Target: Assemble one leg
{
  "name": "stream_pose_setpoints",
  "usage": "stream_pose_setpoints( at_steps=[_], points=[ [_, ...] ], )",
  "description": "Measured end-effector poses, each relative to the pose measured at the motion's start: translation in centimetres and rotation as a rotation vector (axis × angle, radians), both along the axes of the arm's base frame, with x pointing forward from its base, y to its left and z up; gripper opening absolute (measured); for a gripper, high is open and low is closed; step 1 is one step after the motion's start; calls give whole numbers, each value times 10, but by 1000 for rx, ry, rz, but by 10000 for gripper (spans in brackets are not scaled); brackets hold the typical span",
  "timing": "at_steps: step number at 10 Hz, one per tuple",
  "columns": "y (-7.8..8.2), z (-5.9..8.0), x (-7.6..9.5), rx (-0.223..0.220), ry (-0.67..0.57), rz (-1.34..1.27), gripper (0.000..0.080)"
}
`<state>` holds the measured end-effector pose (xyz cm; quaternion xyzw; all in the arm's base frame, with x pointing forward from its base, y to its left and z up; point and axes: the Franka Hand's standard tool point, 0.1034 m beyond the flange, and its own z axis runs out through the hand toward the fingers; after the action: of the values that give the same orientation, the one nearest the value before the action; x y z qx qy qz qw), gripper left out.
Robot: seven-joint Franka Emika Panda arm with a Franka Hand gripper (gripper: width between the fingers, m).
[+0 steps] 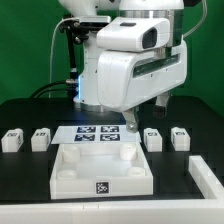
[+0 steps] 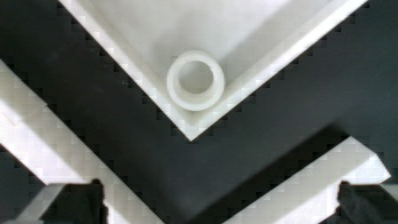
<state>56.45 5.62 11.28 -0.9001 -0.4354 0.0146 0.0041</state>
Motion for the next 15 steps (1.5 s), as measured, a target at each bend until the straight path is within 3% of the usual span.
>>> stream_pose_setpoints(
  at_steps=[9, 12, 15],
  points=[
    [0, -1, 0, 0, 2, 1, 650],
    [-2, -3, -4, 3, 1, 138, 650],
    [-33, -31, -85, 13, -31, 570, 650]
  ],
)
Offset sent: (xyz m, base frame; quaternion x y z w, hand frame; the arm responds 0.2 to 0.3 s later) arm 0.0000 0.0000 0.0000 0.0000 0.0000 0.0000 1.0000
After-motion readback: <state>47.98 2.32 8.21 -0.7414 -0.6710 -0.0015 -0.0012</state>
